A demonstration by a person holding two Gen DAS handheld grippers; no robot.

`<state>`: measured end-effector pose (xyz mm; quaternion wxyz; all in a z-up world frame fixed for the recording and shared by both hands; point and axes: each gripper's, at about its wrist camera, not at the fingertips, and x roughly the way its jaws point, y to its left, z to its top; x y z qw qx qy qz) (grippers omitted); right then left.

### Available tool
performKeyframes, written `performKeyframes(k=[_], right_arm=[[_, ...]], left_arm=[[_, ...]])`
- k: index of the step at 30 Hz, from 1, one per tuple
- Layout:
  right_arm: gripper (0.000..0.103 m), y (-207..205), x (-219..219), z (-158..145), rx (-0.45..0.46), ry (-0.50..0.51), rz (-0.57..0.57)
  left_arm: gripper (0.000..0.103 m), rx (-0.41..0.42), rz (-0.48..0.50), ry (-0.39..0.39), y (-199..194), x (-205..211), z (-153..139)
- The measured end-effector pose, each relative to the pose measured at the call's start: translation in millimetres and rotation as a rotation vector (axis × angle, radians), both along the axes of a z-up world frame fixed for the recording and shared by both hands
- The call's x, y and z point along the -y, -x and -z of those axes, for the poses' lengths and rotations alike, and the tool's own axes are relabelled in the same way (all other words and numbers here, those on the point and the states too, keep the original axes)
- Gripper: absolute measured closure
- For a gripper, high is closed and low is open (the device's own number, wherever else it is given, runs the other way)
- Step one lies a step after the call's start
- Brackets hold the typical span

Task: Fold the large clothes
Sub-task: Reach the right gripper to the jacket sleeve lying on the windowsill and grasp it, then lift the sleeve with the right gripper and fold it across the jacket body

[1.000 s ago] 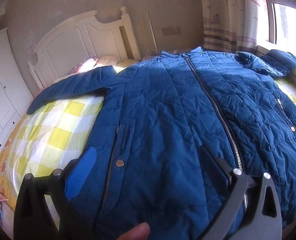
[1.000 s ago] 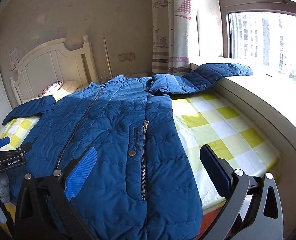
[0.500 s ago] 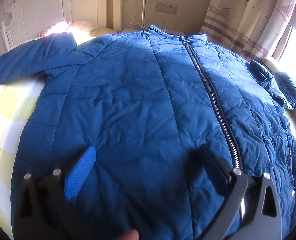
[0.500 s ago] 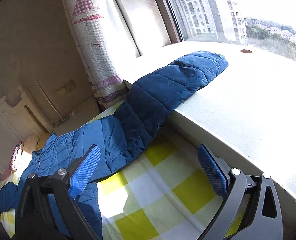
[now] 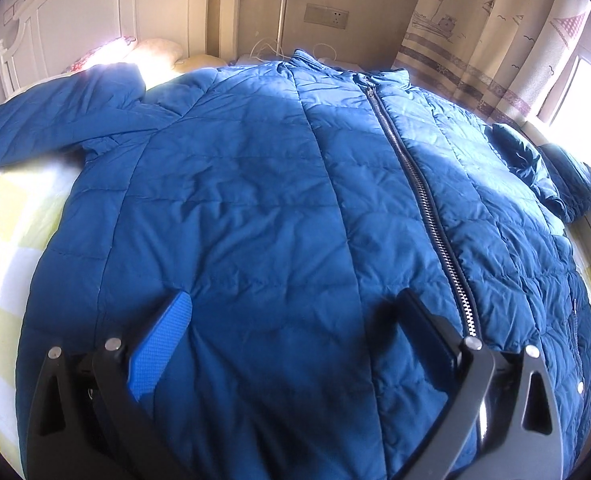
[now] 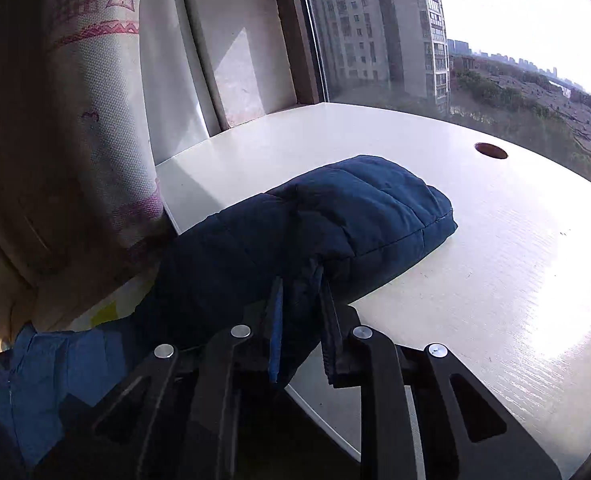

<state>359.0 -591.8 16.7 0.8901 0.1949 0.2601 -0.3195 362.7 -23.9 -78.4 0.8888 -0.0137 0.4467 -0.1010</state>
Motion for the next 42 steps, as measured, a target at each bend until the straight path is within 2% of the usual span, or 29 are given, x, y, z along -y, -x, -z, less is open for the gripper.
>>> performKeyframes(k=[3,7,10,12,13,14,15,16,17,20,22,25,26,29,31,33,36,38,39,42], right_arm=[[0.088,0,-68,-19,0.065,0.139,-0.146],[0.088,-8,-163,-34,0.091,0.286,-0.384],[0.089,-14,-238,-29,0.062,0.339,-0.613],[0.088,-12,-278,-21,0.050,0.335,-0.749],[0.085,-10,-293,-16,0.044,0.313,-0.813],[0.077,-9,-305,-12,0.027,0.284,-0.876],[0.056,-5,-316,-7,0.019,0.269,-0.912],[0.035,0,-321,-5,0.025,0.265,-0.919],[0.032,7,-321,-4,0.048,0.246,-0.917],[0.033,24,-299,-2,0.080,0.167,-0.878],[0.044,40,-273,-4,0.139,0.093,-0.777],[0.044,69,-230,-2,0.275,-0.133,-0.622],[0.044,75,-217,2,0.291,-0.173,-0.560],[0.043,73,-186,19,0.238,-0.231,-0.461],[0.043,57,-171,36,0.217,-0.342,-0.470],[0.043,37,-169,48,0.164,-0.397,-0.467],[0.043,18,-172,51,0.130,-0.383,-0.439],[0.079,20,-178,40,0.154,-0.315,-0.424],[0.088,22,-185,28,0.178,-0.259,-0.435],[0.092,16,-239,-21,0.218,-0.030,-0.546]], left_arm=[[0.002,0.000,0.000,0.000,0,1,-1],[0.002,0.001,0.000,0.000,0,0,-1],[0.002,0.003,0.000,0.009,1,-2,-1],[0.002,0.004,0.000,0.015,2,-3,-1],[0.002,0.004,0.000,0.018,2,-4,-1],[0.002,0.005,0.000,0.020,2,-4,-1],[0.002,0.005,0.000,0.022,2,-4,-2],[0.002,0.006,0.000,0.023,2,-4,-2],[0.002,0.006,0.000,0.026,2,-4,-2],[0.002,0.009,0.000,0.034,1,-5,-3],[0.002,0.011,-0.001,0.034,3,-6,-2],[0.002,0.012,-0.001,0.037,3,-6,-3],[0.002,0.013,-0.002,0.038,4,-5,-3],[0.002,0.012,-0.001,0.034,3,-6,-3],[0.002,0.012,-0.001,0.032,3,-5,-3],[0.002,0.012,-0.002,0.033,3,-5,-3],[0.002,0.012,-0.002,0.035,3,-5,-3],[0.002,0.012,-0.001,0.033,3,-6,-3],[0.002,0.012,-0.001,0.032,3,-5,-3],[0.002,0.011,-0.001,0.029,3,-5,-3]])
